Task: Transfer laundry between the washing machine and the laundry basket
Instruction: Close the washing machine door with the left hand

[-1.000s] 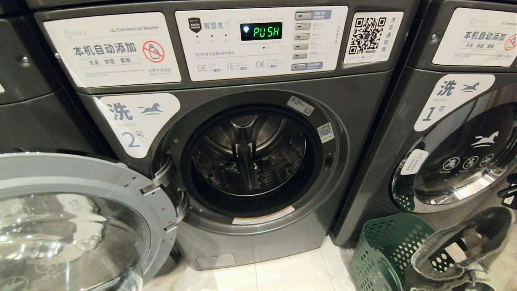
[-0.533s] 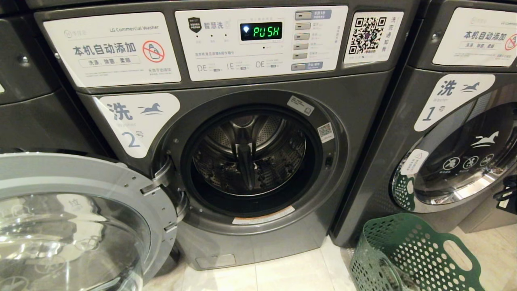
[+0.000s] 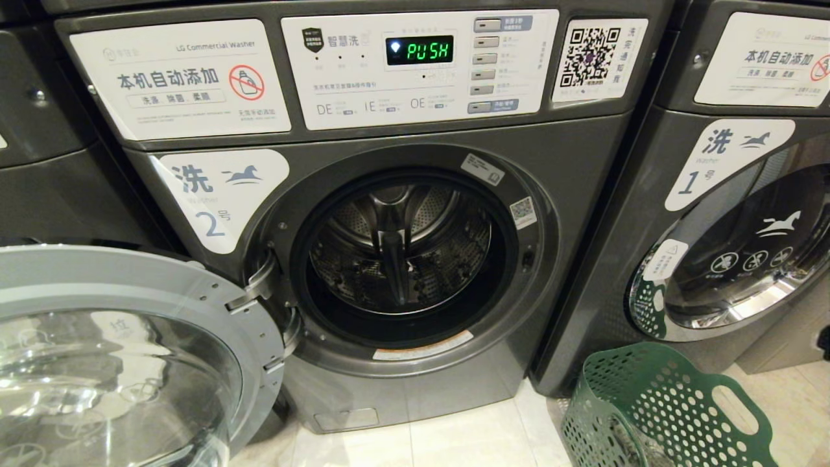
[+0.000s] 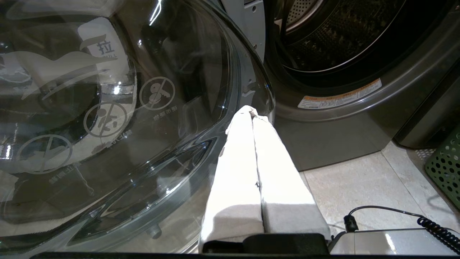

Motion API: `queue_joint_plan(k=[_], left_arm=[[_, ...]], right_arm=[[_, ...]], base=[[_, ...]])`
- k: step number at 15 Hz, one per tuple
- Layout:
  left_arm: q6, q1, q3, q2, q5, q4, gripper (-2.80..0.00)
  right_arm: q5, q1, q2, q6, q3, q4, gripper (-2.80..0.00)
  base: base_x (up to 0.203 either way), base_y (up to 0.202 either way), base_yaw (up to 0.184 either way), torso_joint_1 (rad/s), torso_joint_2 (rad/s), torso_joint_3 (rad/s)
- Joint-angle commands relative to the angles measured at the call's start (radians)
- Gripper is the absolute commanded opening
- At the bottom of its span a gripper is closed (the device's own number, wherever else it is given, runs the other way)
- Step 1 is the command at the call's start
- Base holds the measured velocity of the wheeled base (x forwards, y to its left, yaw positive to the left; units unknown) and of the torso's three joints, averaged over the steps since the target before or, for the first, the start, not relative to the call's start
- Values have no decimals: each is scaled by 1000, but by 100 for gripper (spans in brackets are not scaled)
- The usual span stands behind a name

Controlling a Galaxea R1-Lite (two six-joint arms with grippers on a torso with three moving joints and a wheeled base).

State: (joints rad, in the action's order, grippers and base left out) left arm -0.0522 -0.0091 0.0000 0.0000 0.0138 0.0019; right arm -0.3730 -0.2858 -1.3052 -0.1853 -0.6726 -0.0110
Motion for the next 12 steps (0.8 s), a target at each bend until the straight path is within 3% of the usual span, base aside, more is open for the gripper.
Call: queue_joint_plan(k=[1,7,9,12], left_arm=[[0,0,0,2,2,0,-280],[-2,0,0,2,2,1,-280],[-9,0,0,2,2,1,-280],[-11,0,0,2,2,1,-280]], right_arm=[[52,12,223,53,78,19,-280],[348,27,715,304,278,248,-280],[401,28,844,339,401,300,-280],[415,28,1009,349,514,324,-280]], base=[[0,0,0,0,0,0],[0,0,0,0,0,0],[0,0,0,0,0,0],[0,0,0,0,0,0]])
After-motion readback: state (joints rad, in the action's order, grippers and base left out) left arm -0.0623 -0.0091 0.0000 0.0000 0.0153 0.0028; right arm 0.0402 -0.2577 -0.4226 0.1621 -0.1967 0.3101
